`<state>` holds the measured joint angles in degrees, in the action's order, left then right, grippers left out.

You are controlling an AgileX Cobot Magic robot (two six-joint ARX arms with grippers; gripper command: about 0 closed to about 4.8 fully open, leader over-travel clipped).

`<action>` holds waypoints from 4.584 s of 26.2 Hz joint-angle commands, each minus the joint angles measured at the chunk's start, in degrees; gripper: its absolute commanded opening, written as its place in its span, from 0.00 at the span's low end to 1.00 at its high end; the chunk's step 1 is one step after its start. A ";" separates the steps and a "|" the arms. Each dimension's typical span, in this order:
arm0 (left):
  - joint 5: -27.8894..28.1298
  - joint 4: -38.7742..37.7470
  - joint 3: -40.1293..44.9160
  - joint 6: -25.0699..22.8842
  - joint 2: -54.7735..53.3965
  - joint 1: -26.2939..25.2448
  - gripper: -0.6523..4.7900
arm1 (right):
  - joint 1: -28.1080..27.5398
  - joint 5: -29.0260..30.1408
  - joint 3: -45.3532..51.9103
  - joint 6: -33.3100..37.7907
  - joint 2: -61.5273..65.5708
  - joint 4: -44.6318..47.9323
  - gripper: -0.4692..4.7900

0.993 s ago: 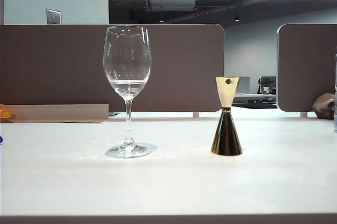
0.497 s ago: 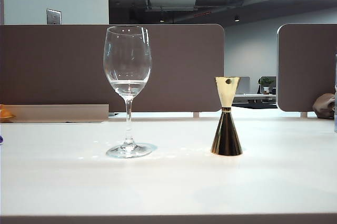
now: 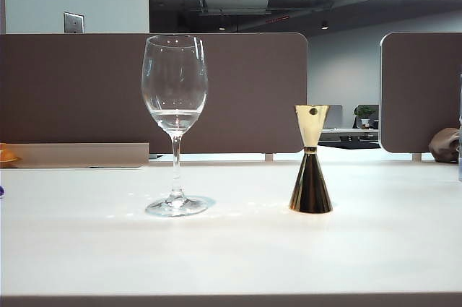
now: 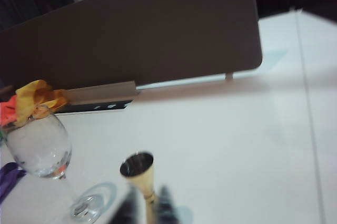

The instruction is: Pick up the jigger and pour the water inside into the glass.

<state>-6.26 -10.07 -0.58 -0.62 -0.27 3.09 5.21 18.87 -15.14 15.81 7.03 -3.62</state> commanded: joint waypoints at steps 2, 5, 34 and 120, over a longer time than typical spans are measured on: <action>-0.20 0.26 0.15 -0.44 -0.04 -0.11 0.11 | 0.09 1.49 -14.23 -9.11 9.14 -9.64 0.07; -0.20 0.26 0.15 -0.44 -0.04 -0.11 0.11 | 0.42 5.16 -22.32 -15.65 17.03 -16.50 0.07; -13.29 1.46 0.15 -0.46 -0.07 -0.07 0.11 | 17.40 14.25 -25.07 -25.51 40.59 -21.86 0.07; -33.53 2.01 0.09 -0.46 -0.07 -0.13 0.11 | 17.40 -2.25 -14.75 -14.27 85.57 48.87 0.24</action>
<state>-39.29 -8.16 -0.56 -0.62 -0.27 3.09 22.55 16.49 -29.63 1.23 92.75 44.64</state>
